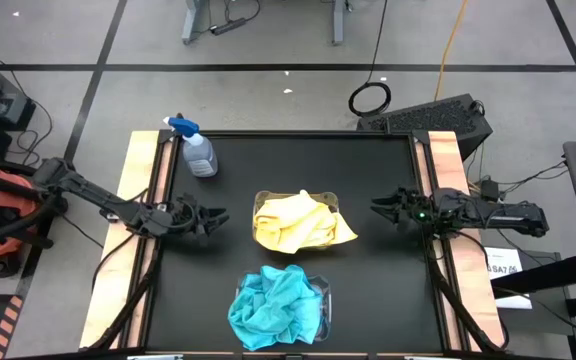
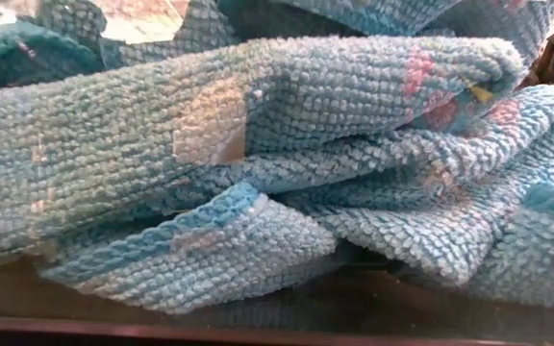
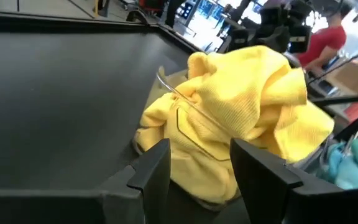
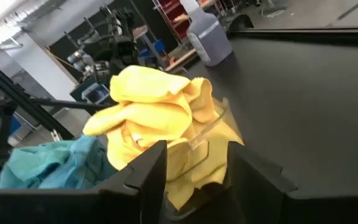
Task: Sort microfiber towel by color & place in baskets
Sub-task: Return to Home Position
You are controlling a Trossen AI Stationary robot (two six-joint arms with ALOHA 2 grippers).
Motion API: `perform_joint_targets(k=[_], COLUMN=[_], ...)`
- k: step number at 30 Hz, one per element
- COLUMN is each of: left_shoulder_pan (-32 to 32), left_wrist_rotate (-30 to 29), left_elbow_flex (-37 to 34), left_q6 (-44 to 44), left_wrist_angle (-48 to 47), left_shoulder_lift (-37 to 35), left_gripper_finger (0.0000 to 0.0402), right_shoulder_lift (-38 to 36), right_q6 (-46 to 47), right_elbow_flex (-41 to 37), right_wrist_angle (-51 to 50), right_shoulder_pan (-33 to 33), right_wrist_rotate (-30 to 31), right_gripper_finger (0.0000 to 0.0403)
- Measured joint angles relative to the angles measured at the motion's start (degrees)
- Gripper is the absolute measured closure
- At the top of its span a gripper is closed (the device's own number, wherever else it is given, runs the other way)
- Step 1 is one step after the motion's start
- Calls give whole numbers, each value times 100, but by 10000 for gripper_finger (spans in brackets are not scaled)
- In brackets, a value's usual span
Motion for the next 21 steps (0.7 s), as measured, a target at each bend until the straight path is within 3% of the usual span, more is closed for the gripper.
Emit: perform_joint_targets(k=[6, 13, 21], left_shoulder_pan=[-15, -15, -15], left_wrist_rotate=[-68, -66, -59], left_elbow_flex=[0, -2, -4], left_q6=[122, 183, 455], left_wrist_angle=[-113, -115, -39], left_shoulder_lift=[4, 2, 2], left_gripper_finger=[228, 228, 228], right_shoulder_lift=[10, 10, 12], right_q6=[-64, 301, 12], right_elbow_flex=[-4, -2, -2], right_wrist_angle=[-63, -79, -82], right_shoulder_pan=[0, 0, 0], right_wrist_rotate=[-47, -514, -531], right_gripper_finger=[243, 243, 243])
